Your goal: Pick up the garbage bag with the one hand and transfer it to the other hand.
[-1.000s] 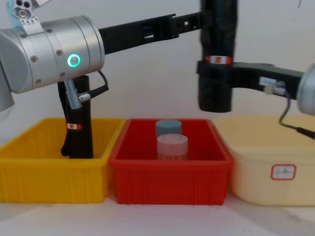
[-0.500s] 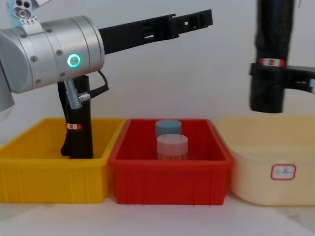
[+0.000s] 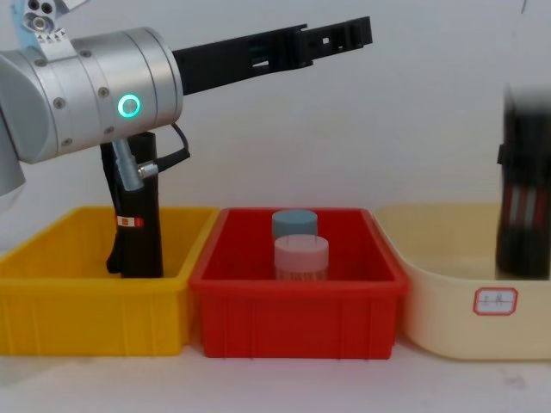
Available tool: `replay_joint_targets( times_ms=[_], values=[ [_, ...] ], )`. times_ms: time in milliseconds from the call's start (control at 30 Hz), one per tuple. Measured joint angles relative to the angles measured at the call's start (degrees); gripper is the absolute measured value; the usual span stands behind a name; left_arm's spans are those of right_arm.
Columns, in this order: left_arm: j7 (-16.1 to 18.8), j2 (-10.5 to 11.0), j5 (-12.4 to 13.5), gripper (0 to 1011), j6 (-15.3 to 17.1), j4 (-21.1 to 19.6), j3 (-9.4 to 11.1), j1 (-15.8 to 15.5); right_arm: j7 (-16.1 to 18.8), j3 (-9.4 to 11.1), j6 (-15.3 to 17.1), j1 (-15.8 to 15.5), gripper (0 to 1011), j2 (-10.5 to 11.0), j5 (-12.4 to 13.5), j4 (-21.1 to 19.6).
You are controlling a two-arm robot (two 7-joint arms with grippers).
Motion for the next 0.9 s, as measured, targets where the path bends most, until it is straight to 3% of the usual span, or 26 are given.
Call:
replay_joint_targets(
  times_ms=[467, 900],
  values=[
    [0.00, 0.00, 0.00, 1000, 0.00, 0.00, 0.00, 0.00, -0.93, 0.54, 0.91, 1.42, 988, -0.72, -1.29, 3.22],
    [0.00, 0.00, 0.00, 1000, 0.00, 0.00, 0.00, 0.00, -0.05, 1.10, -0.53, 0.44, 1001, -0.81, -1.99, 0.09]
  ],
)
